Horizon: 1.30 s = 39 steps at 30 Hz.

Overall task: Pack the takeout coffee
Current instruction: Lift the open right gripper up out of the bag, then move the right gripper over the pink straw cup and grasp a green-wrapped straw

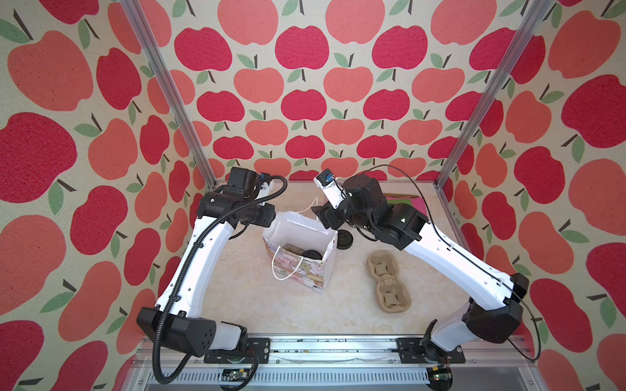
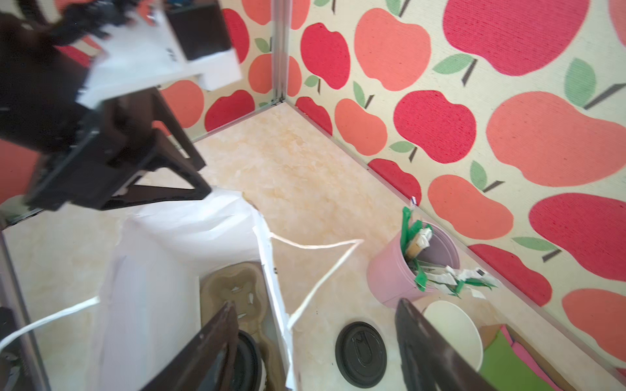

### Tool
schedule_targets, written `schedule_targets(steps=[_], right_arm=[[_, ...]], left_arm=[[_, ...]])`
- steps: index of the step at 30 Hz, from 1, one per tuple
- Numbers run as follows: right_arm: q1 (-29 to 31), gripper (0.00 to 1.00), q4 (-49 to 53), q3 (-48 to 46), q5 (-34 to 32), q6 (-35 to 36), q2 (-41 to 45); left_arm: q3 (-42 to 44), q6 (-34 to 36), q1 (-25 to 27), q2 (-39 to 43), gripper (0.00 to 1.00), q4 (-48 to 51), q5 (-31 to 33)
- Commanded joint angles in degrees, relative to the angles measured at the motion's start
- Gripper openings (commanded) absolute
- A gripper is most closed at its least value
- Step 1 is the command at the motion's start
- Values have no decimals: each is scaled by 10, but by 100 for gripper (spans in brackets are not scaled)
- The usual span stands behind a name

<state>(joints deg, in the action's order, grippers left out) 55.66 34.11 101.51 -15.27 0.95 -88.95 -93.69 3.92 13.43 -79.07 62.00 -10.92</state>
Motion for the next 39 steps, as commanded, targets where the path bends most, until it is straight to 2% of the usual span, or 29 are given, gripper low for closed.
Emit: schedule_targets(steps=[1, 3, 9, 13, 17, 25, 31, 39], right_arm=[[-31, 70, 26, 26, -31, -33, -15], [-53, 68, 42, 45, -28, -47, -32], [-91, 65, 81, 105, -21, -56, -83], [-112, 61, 115, 121, -14, -87, -109], [-122, 55, 125, 118, -10, -114, -127], [-132, 50, 137, 150, 9, -157, -192], [-138, 46, 157, 184, -6, -179, -238], [-145, 42, 157, 189, -8, -202, -263]], left_arm=[[-2, -12, -16, 27, 51, -24, -28], [1, -21, -30, 41, 56, -36, -45], [31, -78, -97, 90, 64, -115, -157], [57, -100, -119, 110, 66, -159, -206], [67, -99, -121, 110, 67, -168, -225], [76, -94, -121, 111, 67, -171, -238], [88, -94, -121, 119, 68, -173, -238], [93, -85, -120, 127, 68, -165, -229]])
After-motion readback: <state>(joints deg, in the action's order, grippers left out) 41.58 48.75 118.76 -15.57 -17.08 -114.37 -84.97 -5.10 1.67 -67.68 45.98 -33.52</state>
